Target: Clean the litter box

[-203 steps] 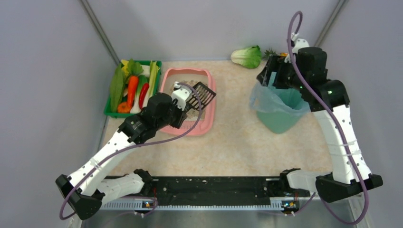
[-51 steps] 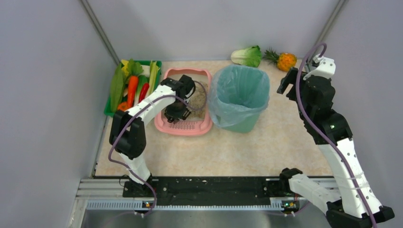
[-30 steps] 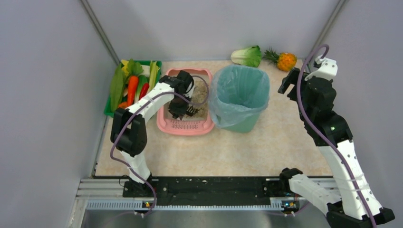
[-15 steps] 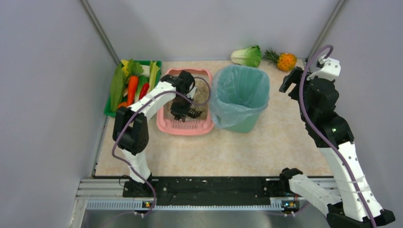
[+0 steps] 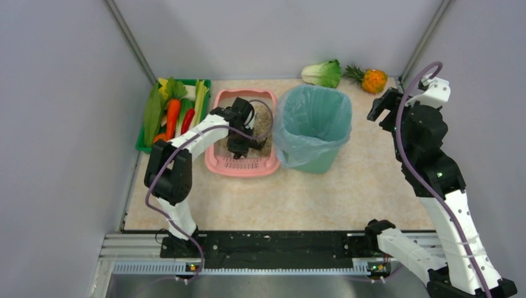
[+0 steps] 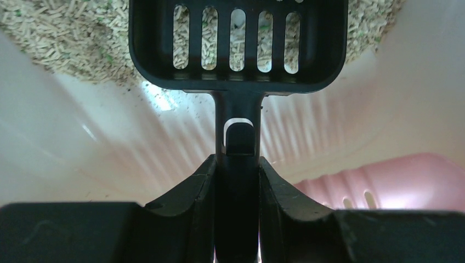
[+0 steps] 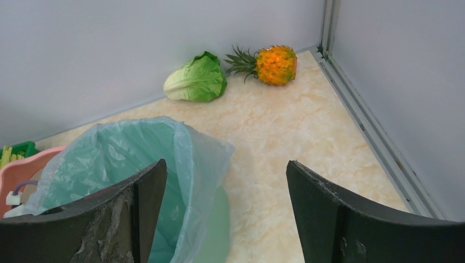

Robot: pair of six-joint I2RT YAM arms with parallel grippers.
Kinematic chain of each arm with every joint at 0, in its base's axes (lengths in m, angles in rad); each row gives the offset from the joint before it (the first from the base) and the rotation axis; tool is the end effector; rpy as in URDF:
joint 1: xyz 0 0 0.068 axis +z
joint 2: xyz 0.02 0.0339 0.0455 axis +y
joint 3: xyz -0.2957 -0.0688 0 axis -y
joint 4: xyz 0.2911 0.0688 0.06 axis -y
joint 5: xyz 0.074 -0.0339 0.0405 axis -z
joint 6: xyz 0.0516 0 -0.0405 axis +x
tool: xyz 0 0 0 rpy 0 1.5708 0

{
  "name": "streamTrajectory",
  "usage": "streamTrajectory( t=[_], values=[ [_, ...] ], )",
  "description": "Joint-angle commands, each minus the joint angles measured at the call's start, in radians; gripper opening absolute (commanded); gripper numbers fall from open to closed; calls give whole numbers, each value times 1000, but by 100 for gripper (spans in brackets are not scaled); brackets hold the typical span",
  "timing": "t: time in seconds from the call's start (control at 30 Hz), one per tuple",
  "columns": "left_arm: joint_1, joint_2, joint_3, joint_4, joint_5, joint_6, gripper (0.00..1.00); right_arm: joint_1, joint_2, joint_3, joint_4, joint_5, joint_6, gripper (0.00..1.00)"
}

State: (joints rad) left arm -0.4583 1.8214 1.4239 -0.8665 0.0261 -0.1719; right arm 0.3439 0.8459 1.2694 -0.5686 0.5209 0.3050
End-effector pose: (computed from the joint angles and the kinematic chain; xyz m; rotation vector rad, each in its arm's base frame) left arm 0.3787 -0.1883 0.2229 0.4128 2.8229 -0.1721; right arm 0.1802 0.0372 0.4920 0.3487 1.6605 0.0380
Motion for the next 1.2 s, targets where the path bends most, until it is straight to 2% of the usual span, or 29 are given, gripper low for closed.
streamTrajectory(
  t=[0.0,0.2,0.4,0.63,1.0,1.17],
  values=[
    [11,-37,-63,284,14,-78,0,9,-20,-8,36,18,-17,80],
    [21,-70,-106,295,19,-81,0,9,-35,-15,36,20,-15,80],
    [37,-211,-182,327,62,-102,0,9,-43,-17,36,24,-12,80],
    [86,-284,-226,352,114,-115,0,9,-43,-23,36,9,7,80],
    [88,-446,-391,486,66,-50,0,9,-65,-26,34,0,13,80],
    [88,-572,-461,530,35,-12,0,9,-69,-20,34,-7,12,80]
  ],
)
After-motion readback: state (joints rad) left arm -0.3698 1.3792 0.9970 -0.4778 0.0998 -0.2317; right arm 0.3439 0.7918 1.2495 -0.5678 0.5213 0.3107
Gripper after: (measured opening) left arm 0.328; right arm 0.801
